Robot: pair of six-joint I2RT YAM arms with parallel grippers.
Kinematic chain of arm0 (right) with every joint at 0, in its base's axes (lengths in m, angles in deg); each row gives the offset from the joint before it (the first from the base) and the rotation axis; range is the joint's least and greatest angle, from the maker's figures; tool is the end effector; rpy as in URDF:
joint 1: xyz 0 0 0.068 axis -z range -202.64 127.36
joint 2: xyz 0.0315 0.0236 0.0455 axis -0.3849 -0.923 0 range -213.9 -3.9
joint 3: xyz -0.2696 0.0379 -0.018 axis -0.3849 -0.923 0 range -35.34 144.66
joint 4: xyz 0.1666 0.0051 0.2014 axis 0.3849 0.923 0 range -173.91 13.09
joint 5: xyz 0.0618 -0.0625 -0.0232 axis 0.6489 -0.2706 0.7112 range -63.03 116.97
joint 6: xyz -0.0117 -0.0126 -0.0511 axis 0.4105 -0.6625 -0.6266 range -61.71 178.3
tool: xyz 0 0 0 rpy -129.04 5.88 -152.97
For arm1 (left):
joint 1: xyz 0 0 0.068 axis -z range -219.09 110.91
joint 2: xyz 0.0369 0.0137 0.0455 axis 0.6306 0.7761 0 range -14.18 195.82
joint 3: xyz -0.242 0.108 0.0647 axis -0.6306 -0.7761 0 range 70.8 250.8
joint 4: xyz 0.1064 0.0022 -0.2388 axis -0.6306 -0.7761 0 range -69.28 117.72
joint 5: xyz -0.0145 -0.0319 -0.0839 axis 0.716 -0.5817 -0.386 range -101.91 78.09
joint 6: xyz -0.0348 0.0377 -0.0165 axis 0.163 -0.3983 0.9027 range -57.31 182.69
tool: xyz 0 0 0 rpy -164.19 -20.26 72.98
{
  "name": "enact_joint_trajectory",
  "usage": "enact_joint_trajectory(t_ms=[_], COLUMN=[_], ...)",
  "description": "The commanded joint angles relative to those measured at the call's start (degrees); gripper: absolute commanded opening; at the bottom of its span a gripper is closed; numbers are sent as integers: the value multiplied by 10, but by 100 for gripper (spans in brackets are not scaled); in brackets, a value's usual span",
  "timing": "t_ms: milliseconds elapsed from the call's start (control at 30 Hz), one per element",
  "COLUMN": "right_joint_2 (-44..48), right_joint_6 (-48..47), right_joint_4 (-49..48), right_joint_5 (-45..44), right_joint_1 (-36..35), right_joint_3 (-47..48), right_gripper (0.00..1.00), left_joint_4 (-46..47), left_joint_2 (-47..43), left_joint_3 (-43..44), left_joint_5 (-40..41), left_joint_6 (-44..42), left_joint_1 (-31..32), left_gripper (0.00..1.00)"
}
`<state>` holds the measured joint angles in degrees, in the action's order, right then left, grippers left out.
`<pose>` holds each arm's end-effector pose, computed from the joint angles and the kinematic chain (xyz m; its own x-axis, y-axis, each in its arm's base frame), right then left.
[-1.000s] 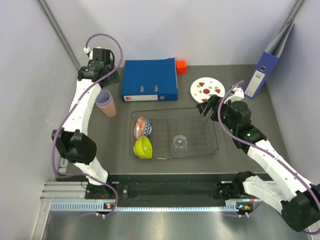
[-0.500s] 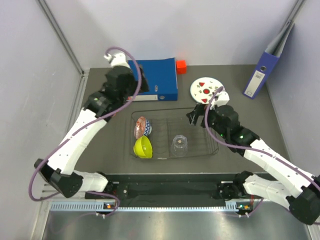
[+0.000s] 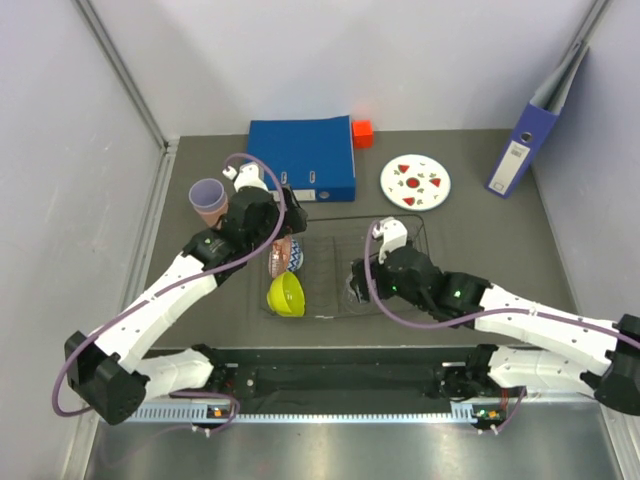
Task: Unload the mixed dishes from the dish rack
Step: Pick up the cup from the dish rack.
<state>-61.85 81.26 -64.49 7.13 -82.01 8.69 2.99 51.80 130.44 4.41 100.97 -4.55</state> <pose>0.1233 0.1847 0.2775 -0.5173 -0.1534 -0.8420 -0.5031 0.8504 0.1542 0.2160 -0.1366 0.3314 -0.5481 -0.3446 -0.7621 0.0082 0.9089 -0.4169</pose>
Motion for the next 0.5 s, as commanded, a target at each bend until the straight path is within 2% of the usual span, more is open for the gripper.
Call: enact_joint_trajectory(t_ms=[0, 200, 467], right_joint_2=[-34, -91, -122], right_joint_6=[-2, -5, 2], right_joint_4=[4, -18, -35], right_joint_5=[-25, 1, 3], right_joint_1=[-19, -25, -26], right_joint_3=[25, 25, 23], right_gripper=[100, 100, 100], left_joint_4=[51, 52, 61], left_joint_2=[-19, -32, -36], left_joint_3=[7, -8, -26], left_joint_5=[-19, -19, -20], left_joint_6=[7, 3, 2], left_joint_1=[3, 5, 6], left_gripper=[99, 99, 99])
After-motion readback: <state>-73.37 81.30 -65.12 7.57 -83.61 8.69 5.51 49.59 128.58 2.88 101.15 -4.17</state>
